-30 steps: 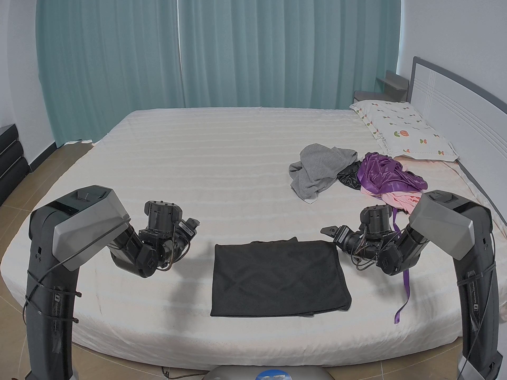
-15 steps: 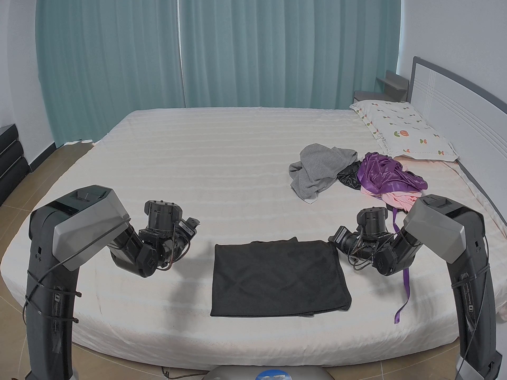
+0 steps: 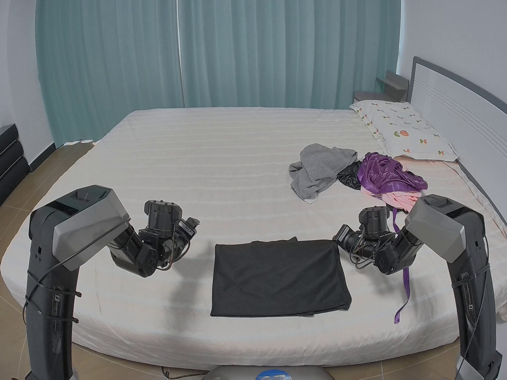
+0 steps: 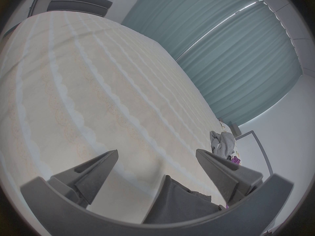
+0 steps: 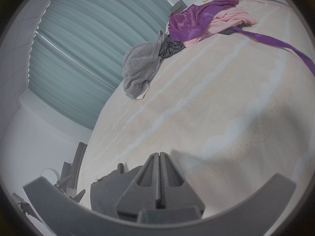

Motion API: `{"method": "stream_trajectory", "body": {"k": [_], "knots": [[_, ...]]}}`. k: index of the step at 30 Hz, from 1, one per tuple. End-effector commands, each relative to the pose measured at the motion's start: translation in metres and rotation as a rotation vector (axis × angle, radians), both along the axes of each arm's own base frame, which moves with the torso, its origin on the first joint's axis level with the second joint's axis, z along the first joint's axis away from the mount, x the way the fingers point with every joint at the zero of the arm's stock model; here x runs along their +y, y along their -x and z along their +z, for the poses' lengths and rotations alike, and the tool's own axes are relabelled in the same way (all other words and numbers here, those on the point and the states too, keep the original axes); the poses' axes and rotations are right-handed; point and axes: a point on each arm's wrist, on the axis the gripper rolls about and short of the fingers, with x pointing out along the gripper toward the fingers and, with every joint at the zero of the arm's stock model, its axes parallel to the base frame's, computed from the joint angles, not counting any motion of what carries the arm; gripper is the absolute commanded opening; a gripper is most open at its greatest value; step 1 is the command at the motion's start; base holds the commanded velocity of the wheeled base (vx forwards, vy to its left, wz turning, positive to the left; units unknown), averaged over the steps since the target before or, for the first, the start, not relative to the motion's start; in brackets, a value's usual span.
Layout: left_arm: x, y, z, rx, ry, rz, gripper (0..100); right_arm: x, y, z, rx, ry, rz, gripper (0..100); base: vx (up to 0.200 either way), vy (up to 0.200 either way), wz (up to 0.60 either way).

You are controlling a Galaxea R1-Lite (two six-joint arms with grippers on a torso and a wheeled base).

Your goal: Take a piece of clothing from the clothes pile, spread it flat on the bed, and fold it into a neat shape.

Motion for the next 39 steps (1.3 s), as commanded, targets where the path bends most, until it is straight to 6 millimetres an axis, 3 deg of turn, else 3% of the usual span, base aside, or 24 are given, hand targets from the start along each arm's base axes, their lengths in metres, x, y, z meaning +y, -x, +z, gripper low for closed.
{"method": "stream_trajectory", "body": {"k": [1, 6, 7, 15, 18, 26, 33, 39], "knots": [[0.0, 0.0, 0.0, 0.0, 0.0, 0.0, 100, 0.0, -0.001, 0.0, -0.002, 0.004, -0.008, 0, 0.0, 0.0, 0.0], [0.0, 0.0, -0.001, 0.002, 0.0, 0.0, 100, -0.002, -0.001, 0.0, 0.0, 0.006, -0.015, 0, 0.0, 0.0, 0.0], [0.0, 0.0, 0.0, 0.0, 0.0, 0.0, 100, -0.002, -0.002, 0.001, 0.0, 0.006, -0.015, 100, 0.0, 0.0, 0.0], [-0.007, 0.007, -0.001, 0.014, -0.007, -0.031, 100, -0.007, 0.006, 0.013, -0.003, -0.072, -0.059, 100, 0.0, 0.0, 0.0], [-0.018, 0.021, -0.011, 0.059, -0.061, -0.143, 100, -0.015, 0.011, 0.018, -0.017, -0.099, -0.067, 100, 0.0, 0.0, 0.0], [-0.034, 0.05, -0.028, 0.07, -0.179, -0.371, 100, -0.012, 0.021, 0.015, -0.039, -0.111, -0.05, 100, 0.0, 0.0, 0.0], [-0.062, 0.058, -0.03, 0.046, -0.226, -0.464, 100, -0.01, 0.021, 0.015, -0.039, -0.112, -0.047, 100, 0.0, 0.0, 0.0], [-0.066, 0.052, -0.034, 0.035, -0.276, -0.447, 100, -0.01, 0.021, 0.014, -0.04, -0.111, -0.047, 100, 0.0, 0.0, 0.0]]}}
